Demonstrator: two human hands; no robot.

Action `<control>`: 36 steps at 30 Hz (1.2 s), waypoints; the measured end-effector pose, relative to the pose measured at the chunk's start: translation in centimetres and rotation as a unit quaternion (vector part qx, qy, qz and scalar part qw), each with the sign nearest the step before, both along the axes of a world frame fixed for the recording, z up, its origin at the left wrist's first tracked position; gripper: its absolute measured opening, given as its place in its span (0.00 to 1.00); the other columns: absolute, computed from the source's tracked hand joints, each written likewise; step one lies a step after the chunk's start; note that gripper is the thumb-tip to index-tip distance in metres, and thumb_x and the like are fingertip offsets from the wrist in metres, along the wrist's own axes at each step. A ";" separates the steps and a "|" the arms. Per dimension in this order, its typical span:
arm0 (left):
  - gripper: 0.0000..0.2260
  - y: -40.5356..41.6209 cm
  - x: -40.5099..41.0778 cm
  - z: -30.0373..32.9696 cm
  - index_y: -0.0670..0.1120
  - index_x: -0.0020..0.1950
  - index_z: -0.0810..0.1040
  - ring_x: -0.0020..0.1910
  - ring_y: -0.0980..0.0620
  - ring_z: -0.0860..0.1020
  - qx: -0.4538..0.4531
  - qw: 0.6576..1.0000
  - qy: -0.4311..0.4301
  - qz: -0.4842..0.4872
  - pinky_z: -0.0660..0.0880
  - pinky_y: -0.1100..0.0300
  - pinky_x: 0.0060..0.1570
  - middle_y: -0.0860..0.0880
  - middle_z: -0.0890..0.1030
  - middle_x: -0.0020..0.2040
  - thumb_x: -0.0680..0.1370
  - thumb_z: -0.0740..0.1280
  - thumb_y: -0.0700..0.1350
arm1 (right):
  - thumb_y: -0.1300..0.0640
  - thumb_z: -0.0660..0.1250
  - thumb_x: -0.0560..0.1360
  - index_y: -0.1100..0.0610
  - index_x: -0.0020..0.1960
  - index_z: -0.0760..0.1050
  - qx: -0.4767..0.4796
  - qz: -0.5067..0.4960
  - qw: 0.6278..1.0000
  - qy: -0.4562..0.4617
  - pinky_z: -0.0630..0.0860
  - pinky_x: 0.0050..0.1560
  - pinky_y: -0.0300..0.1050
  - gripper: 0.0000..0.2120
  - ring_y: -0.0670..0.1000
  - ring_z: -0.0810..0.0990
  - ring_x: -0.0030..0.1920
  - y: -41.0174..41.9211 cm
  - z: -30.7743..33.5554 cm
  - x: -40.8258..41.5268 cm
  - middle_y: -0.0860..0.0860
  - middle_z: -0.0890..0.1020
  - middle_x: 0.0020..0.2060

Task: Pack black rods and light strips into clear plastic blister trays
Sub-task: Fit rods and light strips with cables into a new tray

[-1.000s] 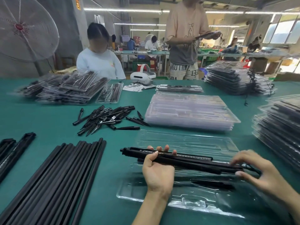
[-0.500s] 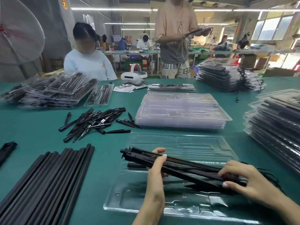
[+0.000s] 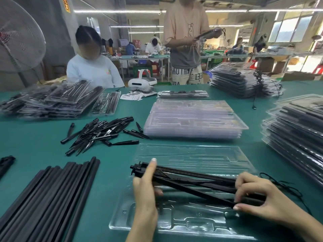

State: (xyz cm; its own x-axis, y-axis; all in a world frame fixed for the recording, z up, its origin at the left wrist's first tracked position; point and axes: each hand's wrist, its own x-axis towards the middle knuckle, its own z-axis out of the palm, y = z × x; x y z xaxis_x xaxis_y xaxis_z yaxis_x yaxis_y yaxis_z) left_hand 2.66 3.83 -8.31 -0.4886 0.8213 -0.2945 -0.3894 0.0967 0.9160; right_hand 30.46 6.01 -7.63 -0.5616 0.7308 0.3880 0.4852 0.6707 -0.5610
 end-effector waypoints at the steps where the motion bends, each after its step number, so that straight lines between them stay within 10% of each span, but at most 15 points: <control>1: 0.16 0.1 -0.9 0.1 0.44 0.53 0.75 0.35 0.53 0.72 0.010 0.999 0.002 0.030 0.67 0.58 0.34 0.48 0.76 0.45 0.73 0.71 0.53 | 0.43 0.76 0.67 0.44 0.34 0.80 -0.005 0.007 1.000 0.000 0.72 0.38 0.36 0.08 0.45 0.76 0.36 0.0 0.0 0.0 0.43 0.75 0.37; 5: 0.05 0.2 -3.9 -0.3 0.47 0.42 0.75 0.34 0.50 0.72 -0.019 0.969 0.239 0.058 0.65 0.57 0.33 0.50 0.75 0.34 0.75 0.70 0.45 | 0.42 0.76 0.67 0.43 0.34 0.81 -0.020 0.027 0.999 -0.042 0.72 0.36 0.39 0.08 0.44 0.75 0.36 0.1 -0.6 -0.1 0.43 0.74 0.36; 13: 0.03 -0.7 -3.5 -0.2 0.53 0.46 0.72 0.48 0.51 0.70 -0.114 0.740 0.663 0.007 0.60 0.58 0.46 0.55 0.74 0.41 0.78 0.62 0.50 | 0.40 0.75 0.67 0.41 0.36 0.81 -0.014 0.018 0.997 -0.072 0.71 0.38 0.33 0.07 0.42 0.75 0.38 0.2 -0.8 0.2 0.41 0.73 0.36; 17: 0.12 -0.5 -3.6 -1.0 0.51 0.59 0.73 0.61 0.50 0.66 -0.115 0.742 0.661 -0.004 0.58 0.56 0.56 0.51 0.70 0.56 0.77 0.65 0.50 | 0.39 0.74 0.68 0.41 0.36 0.80 0.001 0.023 0.997 -0.068 0.70 0.40 0.32 0.08 0.42 0.75 0.39 0.4 -1.0 0.1 0.41 0.73 0.38; 22: 0.25 -0.2 -3.6 -1.8 0.52 0.77 0.48 0.76 0.52 0.51 -0.179 0.717 0.669 -0.076 0.53 0.52 0.72 0.50 0.53 0.77 0.82 0.50 0.58 | 0.38 0.72 0.70 0.39 0.42 0.79 0.014 0.029 0.997 -0.076 0.68 0.54 0.33 0.06 0.43 0.75 0.46 0.2 -0.8 -0.2 0.40 0.73 0.44; 26: 0.25 -0.5 -3.4 -2.2 0.52 0.77 0.38 0.77 0.52 0.47 -0.210 0.684 0.687 -0.127 0.51 0.51 0.73 0.48 0.45 0.79 0.83 0.41 0.57 | 0.39 0.69 0.71 0.40 0.55 0.80 0.015 -0.039 0.999 -0.025 0.68 0.57 0.34 0.14 0.43 0.76 0.57 0.4 -1.2 -0.2 0.39 0.77 0.53; 36: 0.24 -0.5 -3.8 -2.3 0.52 0.77 0.35 0.77 0.52 0.47 -0.211 0.679 0.687 -0.151 0.49 0.50 0.74 0.47 0.43 0.79 0.83 0.39 0.55 | 0.47 0.71 0.72 0.40 0.51 0.81 0.039 -0.089 0.992 -0.077 0.72 0.52 0.46 0.09 0.41 0.78 0.52 1.2 -2.1 1.0 0.38 0.79 0.48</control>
